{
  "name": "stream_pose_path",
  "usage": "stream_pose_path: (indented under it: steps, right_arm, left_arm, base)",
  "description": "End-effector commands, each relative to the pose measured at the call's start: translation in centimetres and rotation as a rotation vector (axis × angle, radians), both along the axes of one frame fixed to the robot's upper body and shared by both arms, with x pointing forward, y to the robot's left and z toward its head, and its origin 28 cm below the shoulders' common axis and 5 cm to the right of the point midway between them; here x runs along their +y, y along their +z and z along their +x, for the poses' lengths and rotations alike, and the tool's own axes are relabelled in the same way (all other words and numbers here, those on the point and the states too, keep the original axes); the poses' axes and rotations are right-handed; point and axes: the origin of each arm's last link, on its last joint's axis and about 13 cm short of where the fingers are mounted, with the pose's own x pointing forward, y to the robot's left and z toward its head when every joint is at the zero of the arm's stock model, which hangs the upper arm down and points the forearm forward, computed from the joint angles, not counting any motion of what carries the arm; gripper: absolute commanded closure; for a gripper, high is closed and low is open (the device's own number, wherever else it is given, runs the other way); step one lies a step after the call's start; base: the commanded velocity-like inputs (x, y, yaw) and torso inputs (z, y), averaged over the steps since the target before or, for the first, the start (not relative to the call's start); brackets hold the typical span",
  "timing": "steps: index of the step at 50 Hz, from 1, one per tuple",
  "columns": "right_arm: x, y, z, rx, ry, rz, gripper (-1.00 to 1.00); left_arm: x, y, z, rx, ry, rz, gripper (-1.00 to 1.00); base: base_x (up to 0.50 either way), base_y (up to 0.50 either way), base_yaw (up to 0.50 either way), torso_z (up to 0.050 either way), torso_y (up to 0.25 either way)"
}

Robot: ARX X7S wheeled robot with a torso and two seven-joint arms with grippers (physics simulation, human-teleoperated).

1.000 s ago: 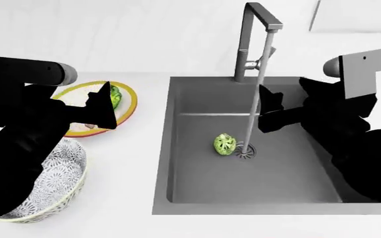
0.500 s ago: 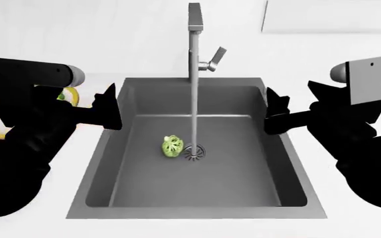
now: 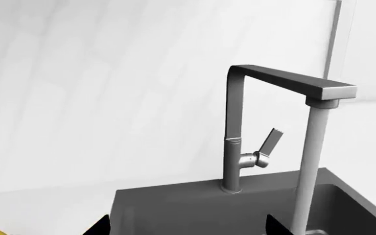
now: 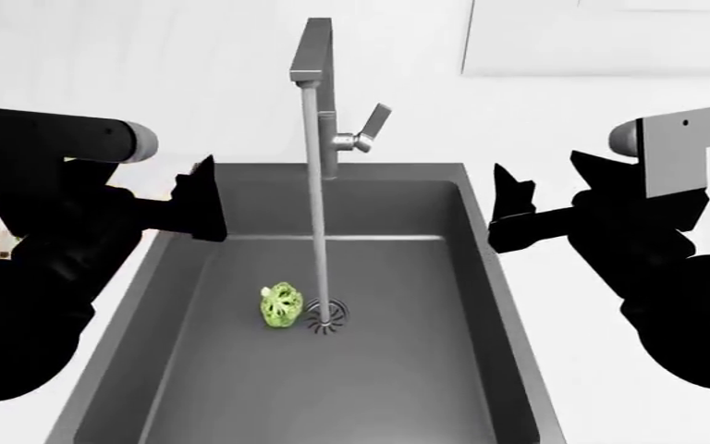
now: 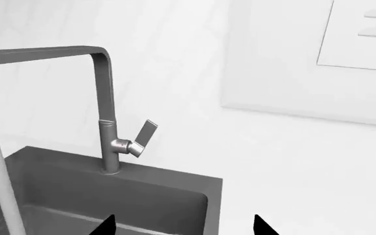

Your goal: Pick the sweet potatos and broccolis from the sink and place them in one bowl. Place the broccoli in the other bowl. Then turn off the sink faucet.

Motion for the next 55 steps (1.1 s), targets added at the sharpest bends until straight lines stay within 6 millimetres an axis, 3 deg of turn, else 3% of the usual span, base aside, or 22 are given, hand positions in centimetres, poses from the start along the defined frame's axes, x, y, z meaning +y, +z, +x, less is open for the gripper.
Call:
stream_pose_path:
  steps: [1,21,29,36,47,55]
  right_arm:
    - [0.0,-0.1,0.1,-0.002,0.009,0.0,-1.0]
    - [0.0,-0.4,0.0,0.019,0.004,-0.011,-1.0]
    - [0.0,-0.2,0.0,0.033,-0.001,0.005,-1.0]
    - [0.1,-0.2,0.0,0.033,0.002,0.003,-1.0]
    - [-0.1,-0.2,-0.3,0.028,0.007,0.008,-1.0]
    - [0.1,-0.1,-0.2,0.029,0.018,0.012,-1.0]
  left_arm:
    - [-0.1,-0.3,0.4,0.002,-0.022,-0.006,-1.0]
    - [-0.1,-0.8,0.7,0.015,-0.021,-0.005,-1.0]
    - [-0.4,-0.8,0.8,0.029,-0.021,0.009,-1.0]
    - [-1.3,-1.0,1.8,0.166,-0.102,0.051,-1.0]
    - [-2.0,-2.4,2.6,0.271,-0.101,0.038,-1.0]
    - [-3.1,-5.6,2.8,0.368,-0.116,0.082,-1.0]
  base:
    - [0.36,-0.03,0.0,0.0,0.0]
    - [0.34,0.0,0.0,0.0,0.001]
    - [0.02,0.0,0.0,0.0,0.0]
    - [0.0,0.0,0.0,0.0,0.0]
    - [0.0,0.0,0.0,0.0,0.0]
    - [0.0,0.0,0.0,0.0,0.0]
